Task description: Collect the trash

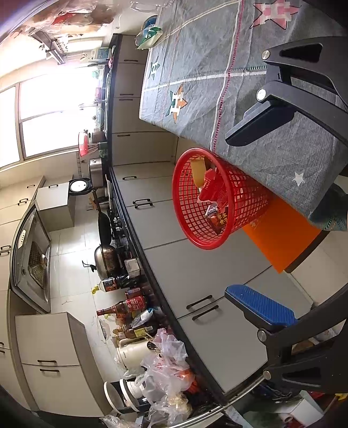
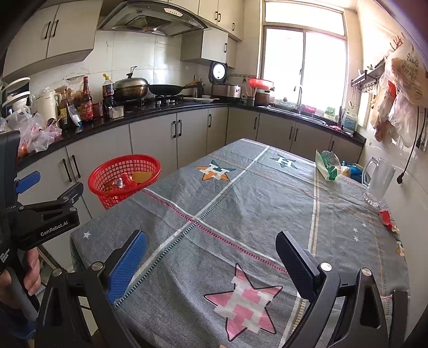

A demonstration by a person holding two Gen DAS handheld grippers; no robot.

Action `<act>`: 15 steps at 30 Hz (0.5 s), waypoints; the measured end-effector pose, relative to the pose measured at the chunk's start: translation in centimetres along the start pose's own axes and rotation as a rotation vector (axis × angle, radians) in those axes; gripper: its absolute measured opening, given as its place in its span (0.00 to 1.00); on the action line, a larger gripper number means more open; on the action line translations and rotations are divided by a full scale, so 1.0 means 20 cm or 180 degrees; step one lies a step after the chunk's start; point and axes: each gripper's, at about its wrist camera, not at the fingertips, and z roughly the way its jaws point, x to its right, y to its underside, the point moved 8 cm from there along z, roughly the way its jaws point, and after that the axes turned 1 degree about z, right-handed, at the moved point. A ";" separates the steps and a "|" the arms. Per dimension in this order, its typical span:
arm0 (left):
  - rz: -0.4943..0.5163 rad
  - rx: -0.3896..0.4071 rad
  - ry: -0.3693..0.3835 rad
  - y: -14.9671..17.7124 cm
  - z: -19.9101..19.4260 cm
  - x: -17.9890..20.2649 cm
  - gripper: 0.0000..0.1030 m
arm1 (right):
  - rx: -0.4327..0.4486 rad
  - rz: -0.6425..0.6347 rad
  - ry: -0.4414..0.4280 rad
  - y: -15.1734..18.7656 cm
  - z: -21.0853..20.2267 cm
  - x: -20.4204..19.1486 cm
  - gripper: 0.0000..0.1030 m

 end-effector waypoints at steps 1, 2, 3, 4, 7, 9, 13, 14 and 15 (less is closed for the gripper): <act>0.0001 -0.0001 -0.0005 0.00 0.00 0.00 1.00 | -0.0005 -0.0003 0.0001 0.00 0.01 0.00 0.96; -0.0002 -0.0002 -0.0008 0.01 0.00 0.00 1.00 | -0.0010 -0.0005 0.0002 0.00 0.01 0.00 0.96; -0.0008 -0.0003 -0.0006 0.01 0.00 -0.01 1.00 | -0.0017 -0.0009 -0.0001 0.01 0.01 0.00 0.96; -0.0014 -0.0008 -0.0007 0.01 0.00 -0.01 1.00 | -0.0024 -0.0016 -0.0001 0.01 0.01 0.00 0.96; -0.0022 -0.0028 -0.0004 0.02 0.01 -0.02 1.00 | -0.0034 -0.0026 0.0003 0.02 0.02 0.00 0.96; -0.0015 -0.0044 -0.0006 0.02 0.03 -0.03 1.00 | -0.0037 -0.0028 0.0002 0.02 0.02 0.00 0.96; -0.0016 -0.0041 -0.0008 0.03 0.03 -0.03 1.00 | -0.0049 -0.0045 0.0007 0.03 0.03 0.00 0.96; -0.0014 -0.0040 -0.0007 0.03 0.03 -0.03 1.00 | -0.0051 -0.0047 0.0005 0.03 0.03 0.00 0.96; -0.0011 -0.0039 -0.0007 0.03 0.03 -0.03 1.00 | -0.0056 -0.0046 0.0003 0.03 0.03 0.00 0.96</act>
